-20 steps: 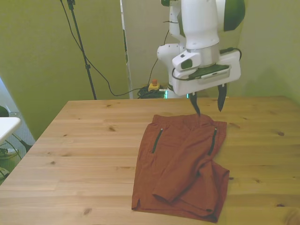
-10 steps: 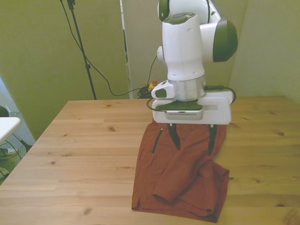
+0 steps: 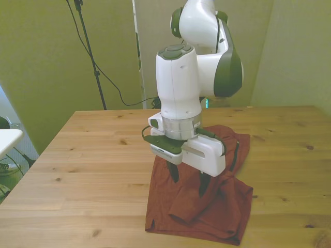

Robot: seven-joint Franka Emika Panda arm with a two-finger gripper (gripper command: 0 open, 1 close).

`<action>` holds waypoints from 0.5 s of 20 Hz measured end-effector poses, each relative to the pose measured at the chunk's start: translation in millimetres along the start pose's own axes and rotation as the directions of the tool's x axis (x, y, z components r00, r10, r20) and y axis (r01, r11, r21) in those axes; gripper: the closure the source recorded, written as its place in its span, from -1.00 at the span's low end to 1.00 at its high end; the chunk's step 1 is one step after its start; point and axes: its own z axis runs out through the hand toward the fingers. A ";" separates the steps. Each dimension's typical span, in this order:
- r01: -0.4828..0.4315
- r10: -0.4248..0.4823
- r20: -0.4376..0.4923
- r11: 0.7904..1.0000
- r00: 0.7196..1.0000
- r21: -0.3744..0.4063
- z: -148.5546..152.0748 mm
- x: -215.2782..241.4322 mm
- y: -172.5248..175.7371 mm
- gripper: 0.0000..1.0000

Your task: Unfold the shorts

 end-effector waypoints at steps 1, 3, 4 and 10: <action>0.003 -0.003 0.002 1.000 1.000 -0.008 3.2 -0.8 -2.6 -1.00; 0.011 -0.010 0.009 1.000 1.000 -0.026 6.3 -3.7 -7.3 -1.00; 0.014 -0.014 0.013 0.999 1.000 -0.039 5.8 -5.2 -8.8 -1.00; 0.055 -0.061 -0.045 0.991 0.997 -0.125 1.0 -4.4 -16.5 -1.00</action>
